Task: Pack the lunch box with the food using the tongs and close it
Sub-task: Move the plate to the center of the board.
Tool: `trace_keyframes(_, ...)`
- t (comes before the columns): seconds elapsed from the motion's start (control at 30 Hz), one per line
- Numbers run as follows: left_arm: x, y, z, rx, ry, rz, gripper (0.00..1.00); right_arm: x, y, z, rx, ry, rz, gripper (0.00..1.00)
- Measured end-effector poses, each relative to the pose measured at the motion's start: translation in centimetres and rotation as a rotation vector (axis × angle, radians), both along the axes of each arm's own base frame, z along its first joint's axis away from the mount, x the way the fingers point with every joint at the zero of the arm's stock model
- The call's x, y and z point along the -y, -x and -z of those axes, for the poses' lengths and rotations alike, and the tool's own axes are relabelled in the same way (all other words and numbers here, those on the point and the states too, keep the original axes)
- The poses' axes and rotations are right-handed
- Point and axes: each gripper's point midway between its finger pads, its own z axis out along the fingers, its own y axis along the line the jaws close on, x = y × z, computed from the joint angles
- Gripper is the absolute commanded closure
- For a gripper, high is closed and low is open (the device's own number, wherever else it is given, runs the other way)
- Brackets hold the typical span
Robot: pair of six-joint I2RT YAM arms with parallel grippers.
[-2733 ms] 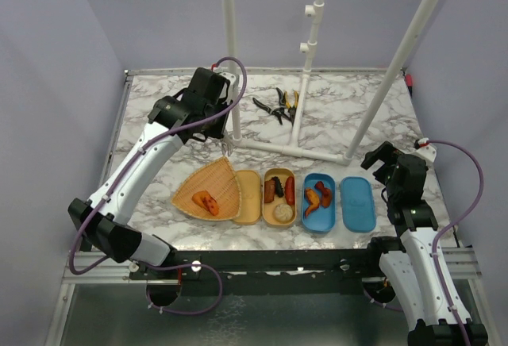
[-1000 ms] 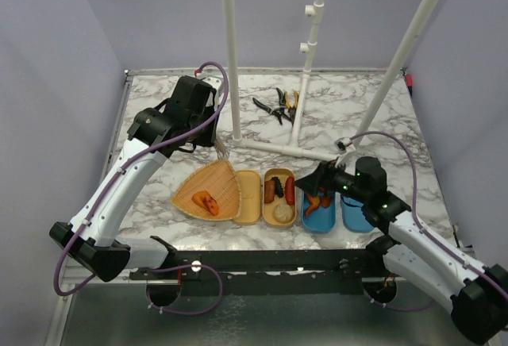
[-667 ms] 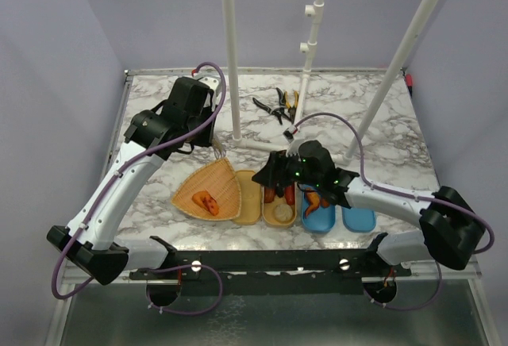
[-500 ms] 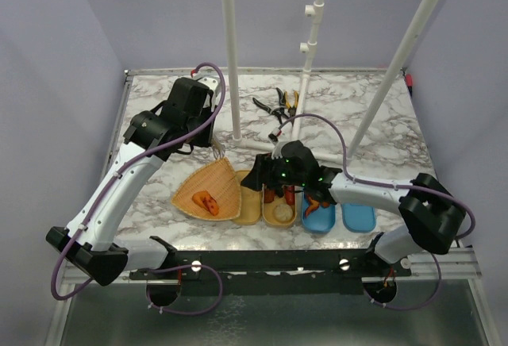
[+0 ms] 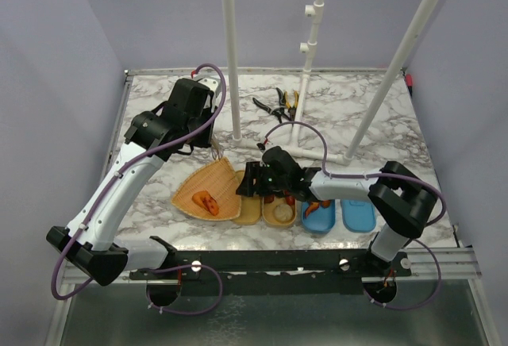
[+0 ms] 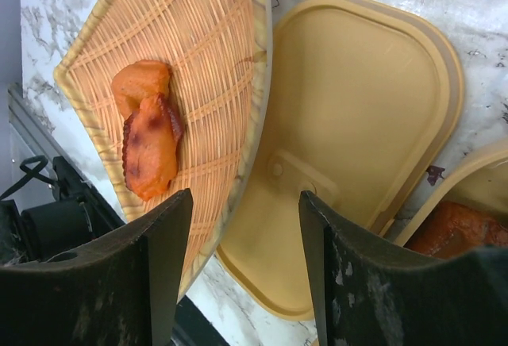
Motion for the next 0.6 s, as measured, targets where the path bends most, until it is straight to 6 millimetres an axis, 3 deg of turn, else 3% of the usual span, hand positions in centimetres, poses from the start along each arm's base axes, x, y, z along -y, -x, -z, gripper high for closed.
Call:
trace_keyframes(0.2, 0.0, 0.0, 0.0, 0.0, -0.002, 0.002, 0.73, -0.9, -0.1, 0.7, -0.039, -0.009, 0.0, 0.49)
trace_keyframes(0.6, 0.0, 0.0, 0.0, -0.001, -0.003, 0.002, 0.73, -1.7, 0.2, 1.2, -0.123, -0.047, 0.041, 0.77)
